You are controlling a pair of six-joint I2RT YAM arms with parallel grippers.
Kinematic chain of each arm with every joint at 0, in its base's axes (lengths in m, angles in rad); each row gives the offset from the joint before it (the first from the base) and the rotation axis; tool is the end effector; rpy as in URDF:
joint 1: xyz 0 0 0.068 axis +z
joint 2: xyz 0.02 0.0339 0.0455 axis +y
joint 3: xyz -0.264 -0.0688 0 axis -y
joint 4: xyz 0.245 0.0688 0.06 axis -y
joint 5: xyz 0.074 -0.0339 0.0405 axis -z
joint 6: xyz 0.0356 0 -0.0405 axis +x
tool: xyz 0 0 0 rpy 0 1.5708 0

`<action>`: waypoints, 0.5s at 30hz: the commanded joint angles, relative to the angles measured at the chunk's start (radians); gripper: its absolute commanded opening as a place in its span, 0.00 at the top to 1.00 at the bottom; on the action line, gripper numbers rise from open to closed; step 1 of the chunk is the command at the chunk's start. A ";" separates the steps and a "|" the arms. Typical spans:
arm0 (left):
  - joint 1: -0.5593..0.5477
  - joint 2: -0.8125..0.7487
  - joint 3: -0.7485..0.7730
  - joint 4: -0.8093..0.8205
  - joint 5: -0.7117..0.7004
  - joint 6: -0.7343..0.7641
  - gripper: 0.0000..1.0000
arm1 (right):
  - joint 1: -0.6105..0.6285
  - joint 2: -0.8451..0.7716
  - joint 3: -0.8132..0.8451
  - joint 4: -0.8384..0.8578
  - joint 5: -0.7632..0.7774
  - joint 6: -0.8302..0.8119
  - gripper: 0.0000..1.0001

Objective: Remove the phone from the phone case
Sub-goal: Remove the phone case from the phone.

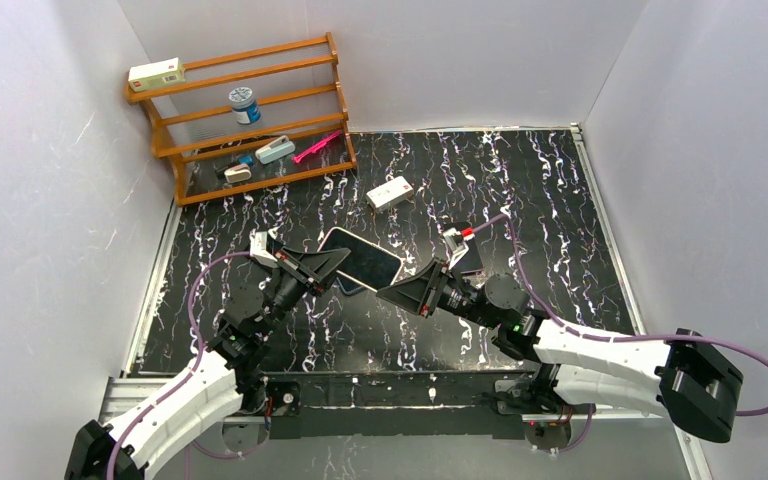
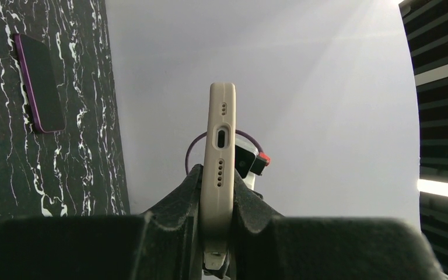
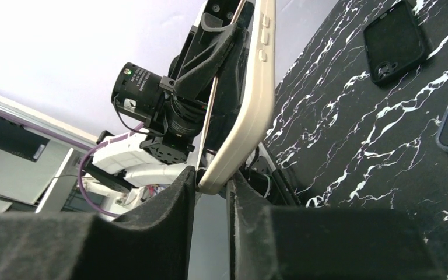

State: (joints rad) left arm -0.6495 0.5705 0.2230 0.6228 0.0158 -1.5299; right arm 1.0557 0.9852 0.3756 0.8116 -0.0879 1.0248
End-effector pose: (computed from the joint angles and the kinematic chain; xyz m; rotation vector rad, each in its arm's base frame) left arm 0.1224 -0.0936 0.2588 -0.6466 1.4109 -1.8238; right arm 0.1040 0.1900 0.2644 -0.1125 1.6207 1.7509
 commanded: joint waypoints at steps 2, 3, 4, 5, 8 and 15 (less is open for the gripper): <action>-0.001 -0.009 0.006 0.067 -0.002 -0.025 1.00 | 0.004 -0.017 0.014 0.016 -0.021 -0.107 0.85; -0.001 -0.006 0.004 0.067 -0.002 -0.031 1.00 | 0.004 -0.015 0.018 0.010 -0.024 -0.135 0.90; -0.001 -0.002 0.003 0.068 -0.002 -0.036 1.00 | 0.004 -0.013 0.025 0.005 -0.032 -0.168 0.94; -0.001 0.003 0.003 0.068 -0.001 -0.042 1.00 | 0.003 -0.010 0.032 -0.002 -0.039 -0.201 0.98; -0.001 0.024 0.003 0.068 0.021 -0.061 1.00 | 0.004 0.005 0.055 -0.028 -0.050 -0.297 0.99; -0.001 0.050 0.002 0.068 0.066 -0.090 1.00 | -0.007 0.071 0.055 0.028 -0.081 -0.447 0.99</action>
State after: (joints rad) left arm -0.6403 0.6132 0.2214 0.6518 0.0231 -1.5780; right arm 1.0496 1.0058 0.3920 0.8219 -0.1177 0.7864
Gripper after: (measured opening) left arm 0.121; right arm 0.307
